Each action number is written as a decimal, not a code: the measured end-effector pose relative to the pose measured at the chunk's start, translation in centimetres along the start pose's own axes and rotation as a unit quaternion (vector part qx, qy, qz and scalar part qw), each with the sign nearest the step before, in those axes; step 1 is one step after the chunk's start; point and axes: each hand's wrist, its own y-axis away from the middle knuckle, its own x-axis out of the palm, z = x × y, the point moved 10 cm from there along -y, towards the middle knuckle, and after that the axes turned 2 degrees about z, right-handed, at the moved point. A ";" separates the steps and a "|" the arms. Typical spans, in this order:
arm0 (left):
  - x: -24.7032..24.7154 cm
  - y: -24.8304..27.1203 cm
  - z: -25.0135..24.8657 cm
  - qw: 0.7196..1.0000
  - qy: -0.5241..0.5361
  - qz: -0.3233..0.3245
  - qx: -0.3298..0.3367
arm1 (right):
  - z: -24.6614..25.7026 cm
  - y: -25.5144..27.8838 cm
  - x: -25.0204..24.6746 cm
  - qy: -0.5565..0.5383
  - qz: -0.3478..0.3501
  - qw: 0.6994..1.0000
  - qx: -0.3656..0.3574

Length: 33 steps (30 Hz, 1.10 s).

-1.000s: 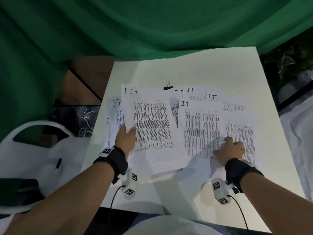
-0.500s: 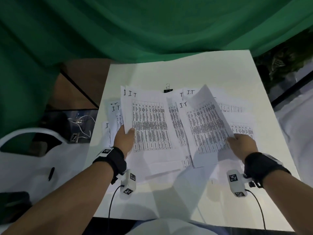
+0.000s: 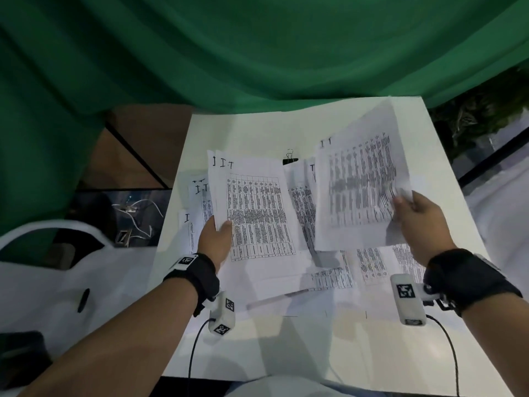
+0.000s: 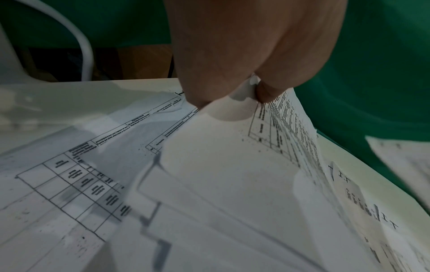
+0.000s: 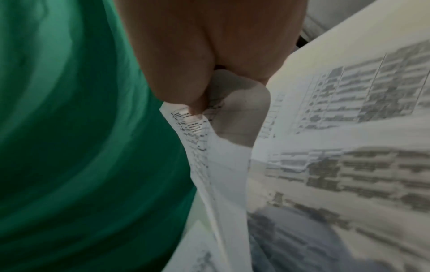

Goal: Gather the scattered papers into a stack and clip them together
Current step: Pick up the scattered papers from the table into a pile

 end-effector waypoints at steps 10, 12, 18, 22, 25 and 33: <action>1.0 -0.3 -0.4 0.996 0.067 0.032 -0.058 | 1.1 3.5 8.7 -0.043 0.138 0.988 0.059; 1.1 -0.2 -1.0 0.993 0.091 0.039 -0.058 | 0.3 4.2 10.1 -0.003 0.146 0.987 0.068; 1.3 -0.3 -1.2 0.995 0.063 0.077 -0.020 | -1.7 5.7 14.4 0.090 0.205 0.970 0.091; -0.2 -0.5 -0.9 0.999 0.007 0.036 0.023 | -3.3 5.4 16.2 0.164 0.226 0.955 0.101; -1.7 -0.6 -0.9 0.999 -0.002 0.016 0.037 | -6.7 3.5 14.5 0.170 0.132 0.965 0.146; -5.7 -1.7 0.0 0.999 0.030 -0.016 0.029 | -10.9 1.0 12.6 0.401 0.053 0.904 0.138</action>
